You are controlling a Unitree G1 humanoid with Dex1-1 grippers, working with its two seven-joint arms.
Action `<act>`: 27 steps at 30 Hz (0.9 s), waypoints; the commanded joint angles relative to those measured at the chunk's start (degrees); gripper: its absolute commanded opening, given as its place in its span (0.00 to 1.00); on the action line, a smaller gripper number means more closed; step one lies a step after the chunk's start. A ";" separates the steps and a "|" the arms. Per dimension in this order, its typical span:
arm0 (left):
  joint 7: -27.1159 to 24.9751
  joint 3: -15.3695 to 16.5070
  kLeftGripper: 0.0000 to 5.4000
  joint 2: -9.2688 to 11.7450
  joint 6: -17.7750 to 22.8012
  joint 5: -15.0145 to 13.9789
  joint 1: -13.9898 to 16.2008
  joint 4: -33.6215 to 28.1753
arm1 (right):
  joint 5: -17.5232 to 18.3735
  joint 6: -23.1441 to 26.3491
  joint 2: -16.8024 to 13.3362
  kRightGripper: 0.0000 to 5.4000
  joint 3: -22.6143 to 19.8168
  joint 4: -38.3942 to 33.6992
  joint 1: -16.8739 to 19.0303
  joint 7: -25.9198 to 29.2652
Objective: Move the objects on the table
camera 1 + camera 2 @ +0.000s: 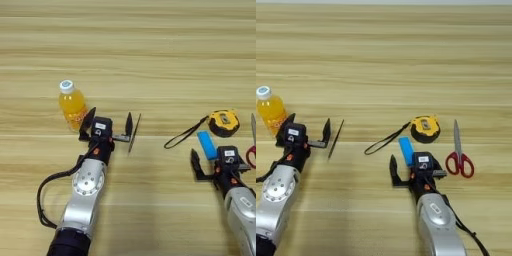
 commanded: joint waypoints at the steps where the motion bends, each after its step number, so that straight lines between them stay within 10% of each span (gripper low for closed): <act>1: 0.24 -0.19 1.00 -0.20 0.88 0.37 -0.18 -0.66 | -0.05 0.96 -0.17 0.95 -0.24 2.06 -0.23 0.10; 27: 0.42 -0.45 1.00 -0.55 0.92 0.52 -0.62 -0.24 | -0.40 0.77 -0.22 0.37 1.15 2.88 -1.82 0.96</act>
